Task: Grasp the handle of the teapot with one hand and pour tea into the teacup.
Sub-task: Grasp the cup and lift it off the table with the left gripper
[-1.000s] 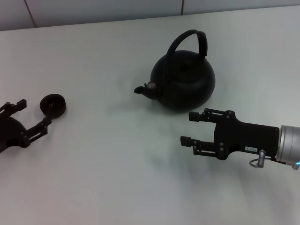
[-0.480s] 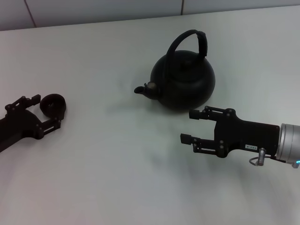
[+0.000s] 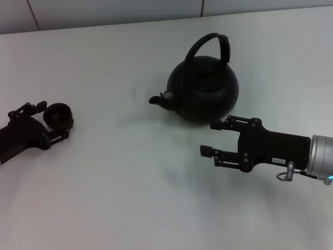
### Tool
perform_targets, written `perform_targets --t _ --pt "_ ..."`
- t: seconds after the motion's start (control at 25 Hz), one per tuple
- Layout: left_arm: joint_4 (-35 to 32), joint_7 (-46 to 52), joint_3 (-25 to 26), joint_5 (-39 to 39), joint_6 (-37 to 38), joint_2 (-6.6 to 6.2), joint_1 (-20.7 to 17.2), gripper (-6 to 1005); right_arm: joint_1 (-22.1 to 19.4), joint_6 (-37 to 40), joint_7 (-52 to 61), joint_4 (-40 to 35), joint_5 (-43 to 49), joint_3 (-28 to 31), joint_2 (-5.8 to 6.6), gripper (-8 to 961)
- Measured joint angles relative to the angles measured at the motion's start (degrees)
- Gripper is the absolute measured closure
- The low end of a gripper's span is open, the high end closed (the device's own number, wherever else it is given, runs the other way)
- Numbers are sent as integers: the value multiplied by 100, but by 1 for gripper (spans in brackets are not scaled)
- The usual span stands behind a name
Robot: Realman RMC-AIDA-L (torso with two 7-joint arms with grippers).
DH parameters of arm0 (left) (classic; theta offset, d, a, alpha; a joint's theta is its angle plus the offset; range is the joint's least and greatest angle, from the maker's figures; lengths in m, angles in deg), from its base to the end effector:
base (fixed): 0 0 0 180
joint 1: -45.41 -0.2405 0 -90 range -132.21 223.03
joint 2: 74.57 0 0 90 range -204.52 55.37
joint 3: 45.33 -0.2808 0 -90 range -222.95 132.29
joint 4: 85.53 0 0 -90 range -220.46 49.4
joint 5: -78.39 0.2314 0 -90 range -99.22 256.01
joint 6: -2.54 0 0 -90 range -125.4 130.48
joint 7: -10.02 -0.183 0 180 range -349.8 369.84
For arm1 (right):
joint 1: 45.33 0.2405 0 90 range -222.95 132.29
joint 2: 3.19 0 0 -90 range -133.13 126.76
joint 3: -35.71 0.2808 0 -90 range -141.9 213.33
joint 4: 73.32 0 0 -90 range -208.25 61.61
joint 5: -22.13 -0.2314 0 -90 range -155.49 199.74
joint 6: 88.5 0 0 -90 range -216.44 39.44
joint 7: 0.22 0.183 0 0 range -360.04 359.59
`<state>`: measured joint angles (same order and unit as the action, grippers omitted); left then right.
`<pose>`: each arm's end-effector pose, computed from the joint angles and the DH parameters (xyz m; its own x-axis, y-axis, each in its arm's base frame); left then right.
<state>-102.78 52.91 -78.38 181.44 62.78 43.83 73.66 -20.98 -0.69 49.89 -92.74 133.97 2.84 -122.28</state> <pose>-0.3732 0.3858 -0.0735 0.8877 0.2331 0.3971 0.4445 -0.6587 -0.6070 0.3232 0.3118 -0.0857 0.7814 -0.1986 -0.5916 -0.4138 -0.8746 -0.2529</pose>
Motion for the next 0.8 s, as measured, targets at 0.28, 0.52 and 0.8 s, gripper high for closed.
perform_targets --t 0.28,0.52,0.8 --pt "11 0 -64 29 -73 2 37 227 29 0 0 2 -5 0 0 244" --pt "11 14 -70 32 -98 5 62 230 45 0 0 9 -6 0 0 243" --pt "11 59 -101 32 166 5 76 279 44 -4 -1 9 -6 0 0 244"
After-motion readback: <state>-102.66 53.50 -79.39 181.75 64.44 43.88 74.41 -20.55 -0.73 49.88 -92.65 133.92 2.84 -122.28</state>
